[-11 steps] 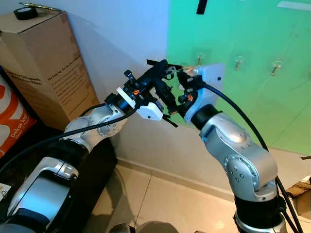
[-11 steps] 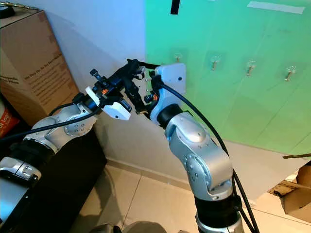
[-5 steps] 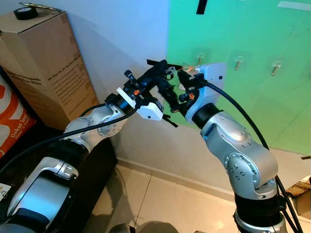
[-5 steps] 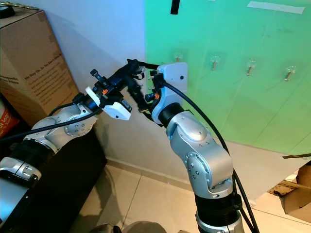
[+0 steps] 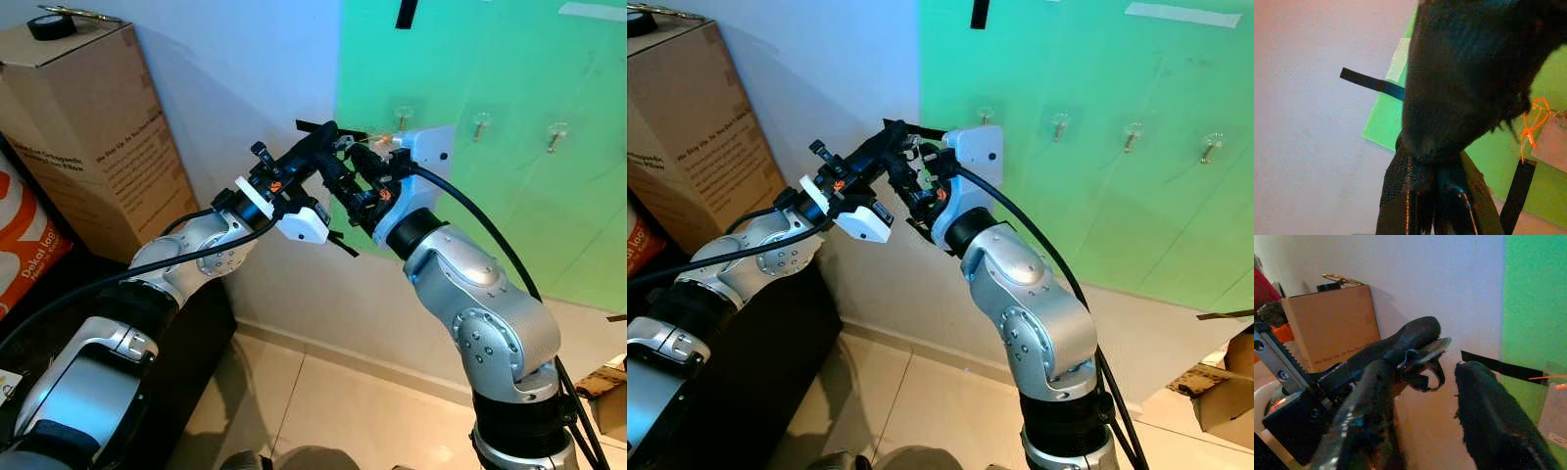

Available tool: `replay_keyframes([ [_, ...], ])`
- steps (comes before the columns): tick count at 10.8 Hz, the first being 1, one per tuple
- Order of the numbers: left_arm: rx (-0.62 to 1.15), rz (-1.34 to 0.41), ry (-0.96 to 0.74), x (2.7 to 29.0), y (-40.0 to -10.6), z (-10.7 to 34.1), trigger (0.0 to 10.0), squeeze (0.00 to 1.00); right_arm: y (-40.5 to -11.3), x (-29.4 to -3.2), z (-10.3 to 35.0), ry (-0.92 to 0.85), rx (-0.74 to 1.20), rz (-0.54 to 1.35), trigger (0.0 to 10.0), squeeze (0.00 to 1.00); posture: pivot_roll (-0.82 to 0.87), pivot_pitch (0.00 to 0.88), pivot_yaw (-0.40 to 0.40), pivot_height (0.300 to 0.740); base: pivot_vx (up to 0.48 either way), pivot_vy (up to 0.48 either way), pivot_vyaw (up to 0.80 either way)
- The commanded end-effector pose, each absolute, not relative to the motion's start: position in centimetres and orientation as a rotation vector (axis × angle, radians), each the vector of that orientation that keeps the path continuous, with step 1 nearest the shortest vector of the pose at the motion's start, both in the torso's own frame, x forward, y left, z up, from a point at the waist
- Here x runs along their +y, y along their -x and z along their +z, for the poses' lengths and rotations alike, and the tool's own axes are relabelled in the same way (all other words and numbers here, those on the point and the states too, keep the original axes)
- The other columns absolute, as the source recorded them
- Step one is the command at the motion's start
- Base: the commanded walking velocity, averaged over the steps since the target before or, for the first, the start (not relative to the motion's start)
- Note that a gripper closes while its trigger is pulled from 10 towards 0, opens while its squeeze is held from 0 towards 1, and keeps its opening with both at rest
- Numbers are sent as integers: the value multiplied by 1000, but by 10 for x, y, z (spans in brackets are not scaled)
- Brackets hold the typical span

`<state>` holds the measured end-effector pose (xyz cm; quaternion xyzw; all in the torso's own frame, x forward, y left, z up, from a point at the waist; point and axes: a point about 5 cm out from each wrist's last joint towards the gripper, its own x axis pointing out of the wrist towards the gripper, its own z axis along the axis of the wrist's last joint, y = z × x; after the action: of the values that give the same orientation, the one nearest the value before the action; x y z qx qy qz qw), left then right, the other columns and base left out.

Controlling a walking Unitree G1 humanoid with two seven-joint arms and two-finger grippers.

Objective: Hang keys on a hook

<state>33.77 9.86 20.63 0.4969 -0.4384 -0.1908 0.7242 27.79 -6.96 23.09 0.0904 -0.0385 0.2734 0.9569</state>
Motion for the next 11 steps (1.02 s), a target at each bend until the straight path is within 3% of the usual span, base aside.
replay_keyframes([
  [1, -963, -426, -1111, 102, -338, 206, 0, 0, -277, -75, 231, -183, -77, 539, 0, 0, -131, 0, 29, 740, 0, 0, 0],
  [10, -935, -406, -1109, 108, -342, 206, 0, 0, -271, -79, 224, -147, -53, 560, 0, 0, -134, 0, 29, 740, 0, 0, 0],
  [11, -859, -417, -1055, 108, -345, 205, 0, 0, -270, -87, 217, -60, -42, 515, 10000, 0, -132, 0, 23, 740, 0, 0, 0],
])
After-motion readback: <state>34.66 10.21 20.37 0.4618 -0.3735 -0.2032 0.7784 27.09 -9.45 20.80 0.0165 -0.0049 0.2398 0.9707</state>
